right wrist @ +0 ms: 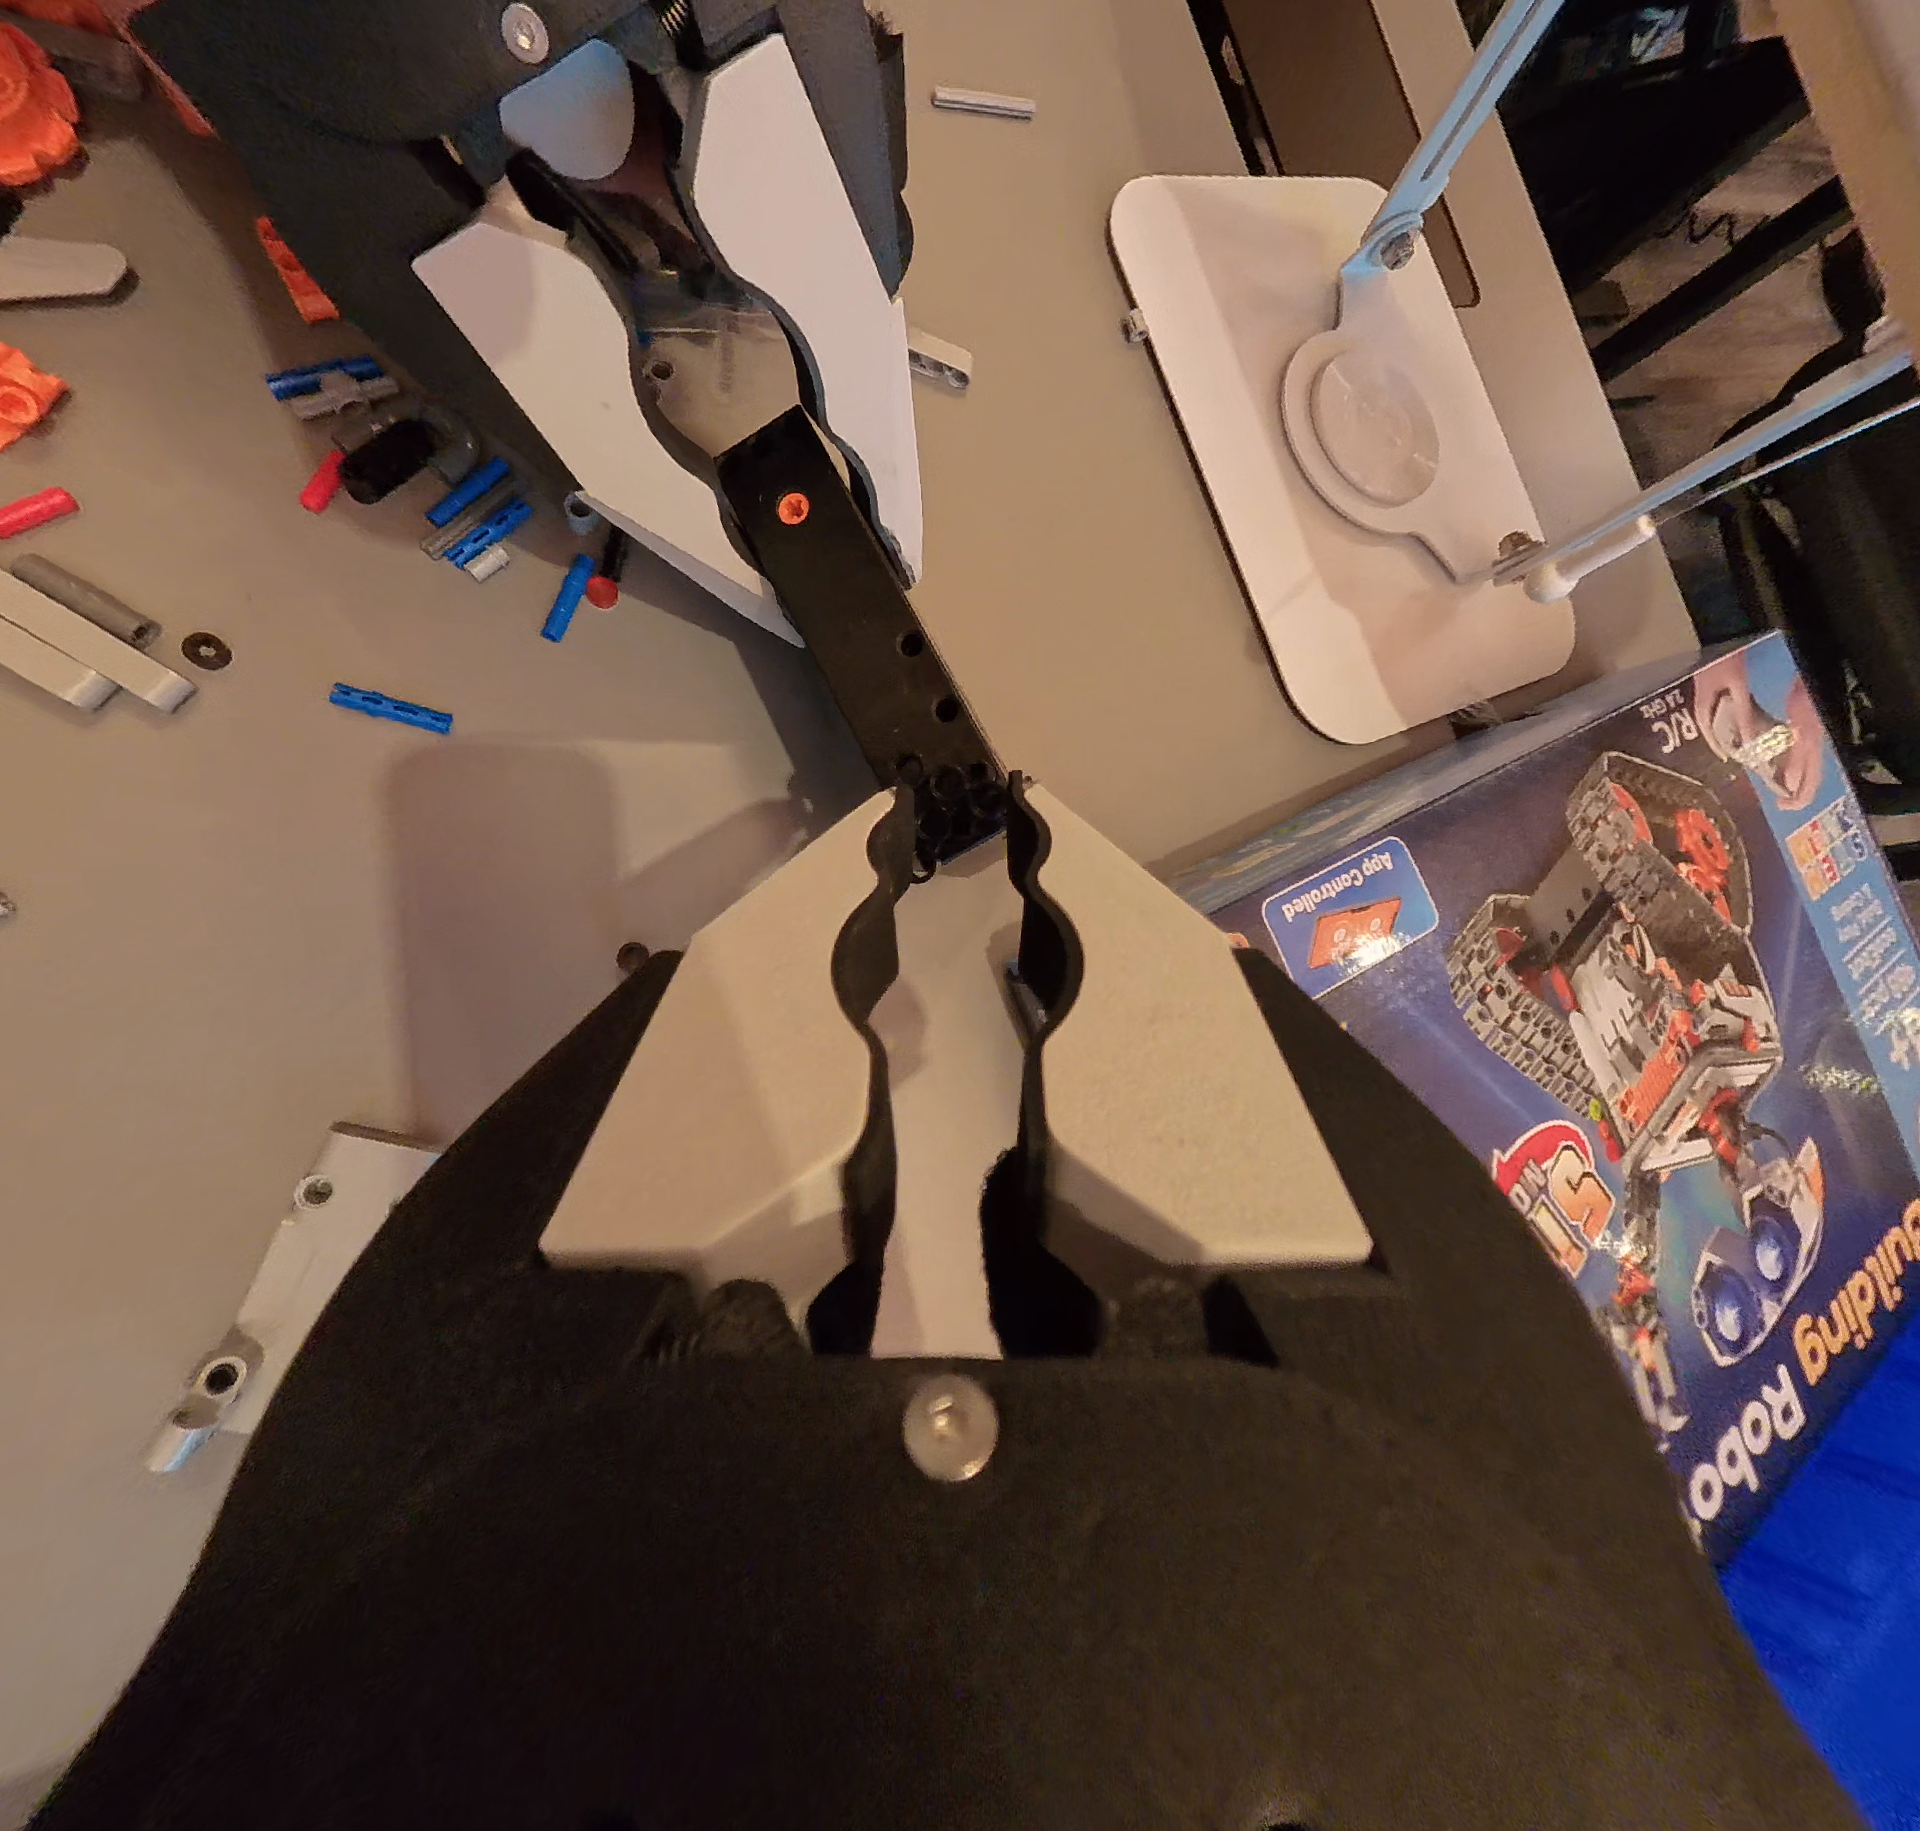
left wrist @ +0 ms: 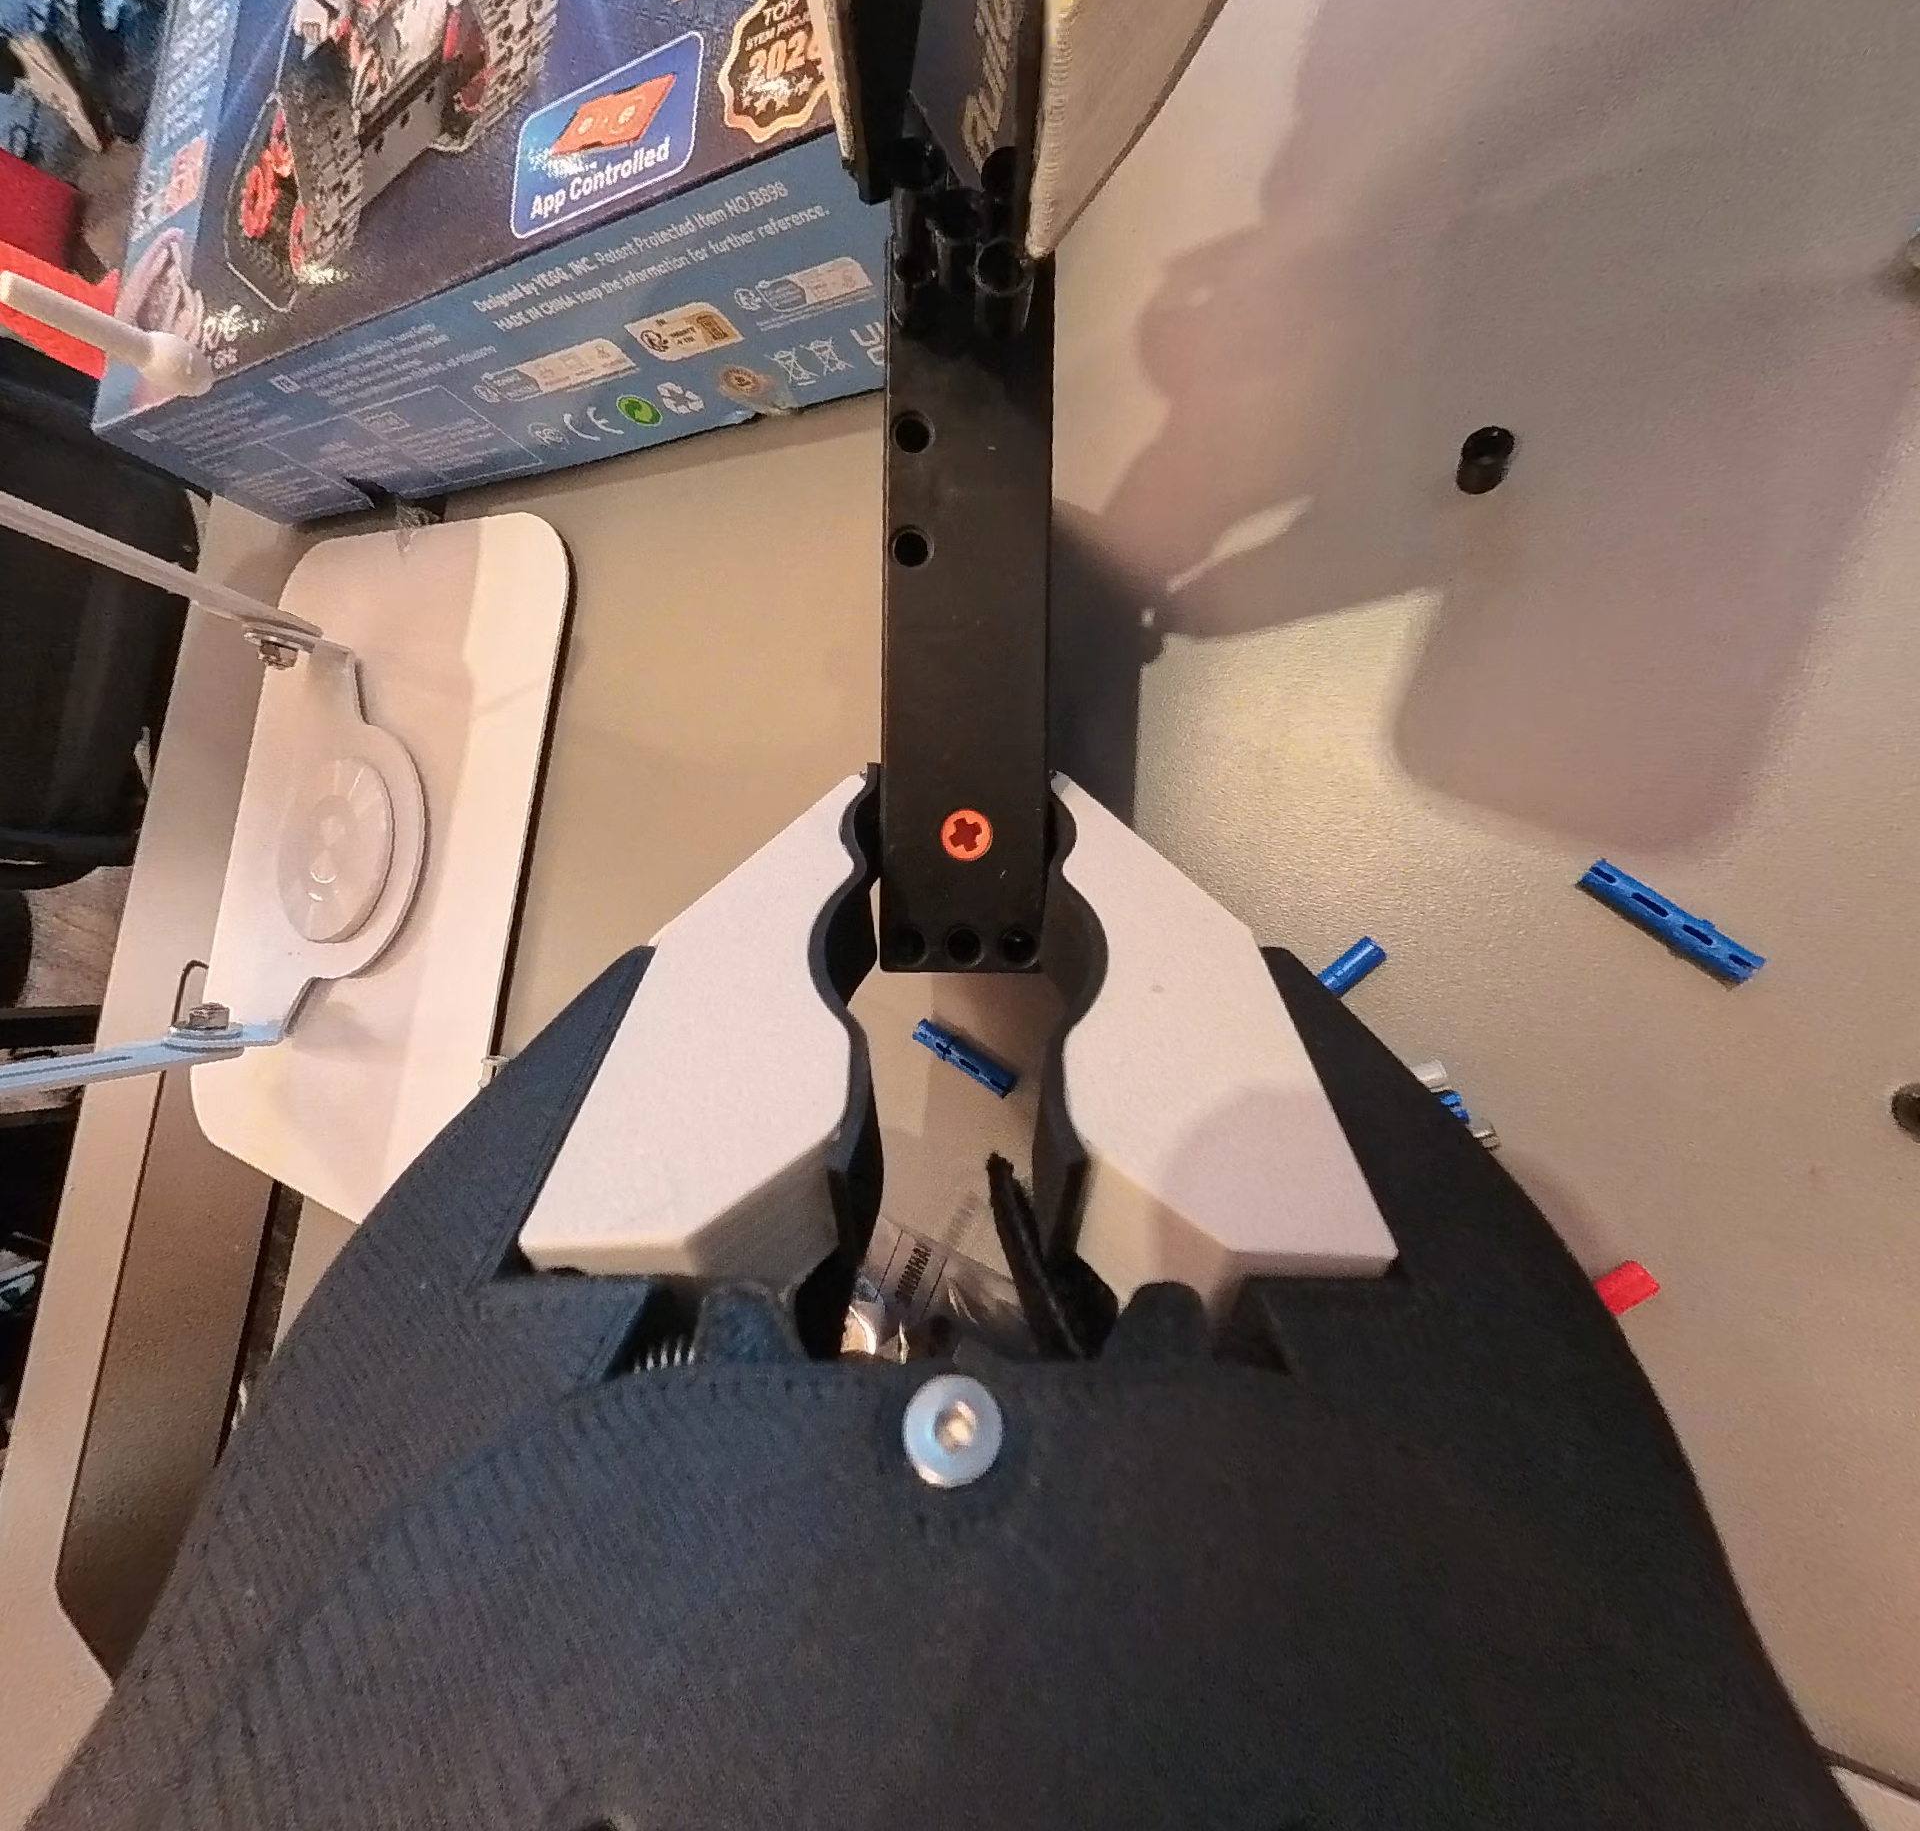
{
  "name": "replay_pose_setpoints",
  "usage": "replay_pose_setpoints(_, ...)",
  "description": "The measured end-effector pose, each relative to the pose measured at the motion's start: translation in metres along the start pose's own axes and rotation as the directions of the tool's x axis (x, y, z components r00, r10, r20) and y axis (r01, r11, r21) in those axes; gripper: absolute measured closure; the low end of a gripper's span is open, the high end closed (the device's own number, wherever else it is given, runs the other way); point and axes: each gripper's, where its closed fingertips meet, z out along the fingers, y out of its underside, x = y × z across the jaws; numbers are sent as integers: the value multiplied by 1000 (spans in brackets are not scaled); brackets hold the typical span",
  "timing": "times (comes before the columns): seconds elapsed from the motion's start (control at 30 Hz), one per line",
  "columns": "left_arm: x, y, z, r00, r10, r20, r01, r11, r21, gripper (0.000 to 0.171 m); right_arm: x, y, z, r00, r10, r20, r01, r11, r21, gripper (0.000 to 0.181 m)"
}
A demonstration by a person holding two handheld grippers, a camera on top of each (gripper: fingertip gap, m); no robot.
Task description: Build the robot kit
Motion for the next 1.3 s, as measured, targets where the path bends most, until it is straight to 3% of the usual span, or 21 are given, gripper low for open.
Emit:
replay_pose_setpoints(0.3, 0, 0, 0, 1000, 0, 1, 0, 1000, 2, 146, 1, 0, 1, 1000, 22, -12, -22, 1000, 9, 165)
replay_pose_setpoints(0.43, 0, 0, 0, 1000, 1, 2, -1, 1000, 5, 146, -7, 1, 6, 999, -24, -47, 24, 1000, -1, 165)
replay_pose_setpoints(0.53, -1, 0, 0, 1000, -2, 4, 2, 1000, 4, 146, -1, -1, 4, 984, -85, -156, 87, 996, 8, 166)
replay_pose_setpoints(0.7, 0, 0, 0, 1000, 4, 4, -4, 1000, 6, 146, 0, -4, 2, 985, -61, -161, 69, 997, 40, 166)
replay_pose_setpoints(0.8, 0, 0, 0, 1000, 1, 2, -1, 1000, 8, 146, -1, -5, 3, 988, -45, -150, 55, 997, 60, 174)
replay_pose_setpoints(1.13, 0, 0, 1, 1000, 0, 2, 0, 1000, 9, 146, -1, -5, 2, 994, 28, -110, -15, 992, 123, 175)
replay_pose_setpoints(1.3, 0, 0, 1, 1000, 2, 3, -2, 1000, 8, 146, 1, -10, 0, 985, 173, 7, -170, 957, 234, 181)
